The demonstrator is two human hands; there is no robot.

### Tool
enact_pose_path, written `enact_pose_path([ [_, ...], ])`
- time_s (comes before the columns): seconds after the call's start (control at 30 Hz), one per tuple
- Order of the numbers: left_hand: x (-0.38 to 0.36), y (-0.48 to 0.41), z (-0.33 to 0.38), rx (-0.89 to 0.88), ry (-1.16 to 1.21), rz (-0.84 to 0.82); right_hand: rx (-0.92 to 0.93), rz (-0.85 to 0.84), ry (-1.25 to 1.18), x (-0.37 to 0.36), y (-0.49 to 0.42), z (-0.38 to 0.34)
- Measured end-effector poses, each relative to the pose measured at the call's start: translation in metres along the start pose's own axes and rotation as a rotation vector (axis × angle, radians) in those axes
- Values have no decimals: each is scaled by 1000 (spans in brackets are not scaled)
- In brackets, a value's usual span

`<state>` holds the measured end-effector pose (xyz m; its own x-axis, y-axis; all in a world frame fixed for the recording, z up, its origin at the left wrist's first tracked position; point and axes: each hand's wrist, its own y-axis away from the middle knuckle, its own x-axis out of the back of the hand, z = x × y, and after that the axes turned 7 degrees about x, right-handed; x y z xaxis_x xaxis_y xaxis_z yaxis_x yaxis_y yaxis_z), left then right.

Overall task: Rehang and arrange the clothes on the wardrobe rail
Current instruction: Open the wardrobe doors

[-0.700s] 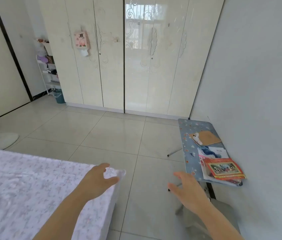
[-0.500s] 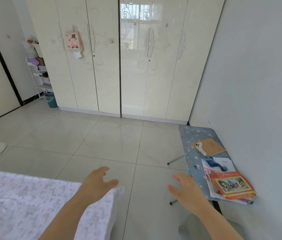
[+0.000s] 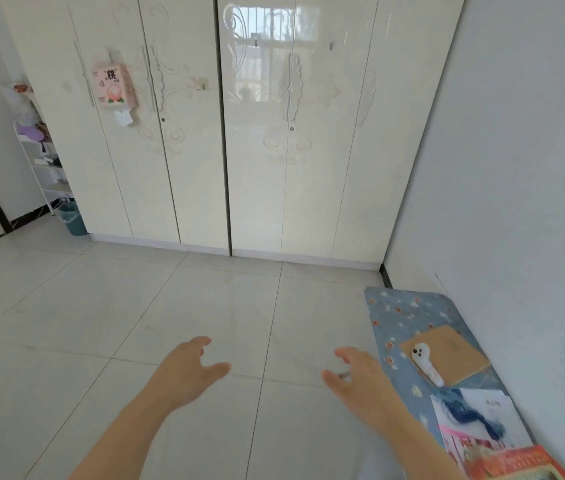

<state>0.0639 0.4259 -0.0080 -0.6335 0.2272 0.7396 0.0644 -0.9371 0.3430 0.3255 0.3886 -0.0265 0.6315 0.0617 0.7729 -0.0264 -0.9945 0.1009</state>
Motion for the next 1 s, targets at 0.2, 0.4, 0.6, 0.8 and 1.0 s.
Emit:
enact_pose_path([
  [0.2,17,-111,84,10,40,15,33,-22,21,53,-133,10],
  [0.4,24,-208,124,24,28,-2,33,-46,23,72,-245,19],
  [0.6,37,-336,147,21,-9,-20,0,-50,39,72,-374,23],
  [0.8,86,-478,178,-9,-62,-25,-11,-25,67,78,-516,-6],
  [1.0,121,-595,217,-35,-73,-21,-32,-37,69,83,-632,-23],
])
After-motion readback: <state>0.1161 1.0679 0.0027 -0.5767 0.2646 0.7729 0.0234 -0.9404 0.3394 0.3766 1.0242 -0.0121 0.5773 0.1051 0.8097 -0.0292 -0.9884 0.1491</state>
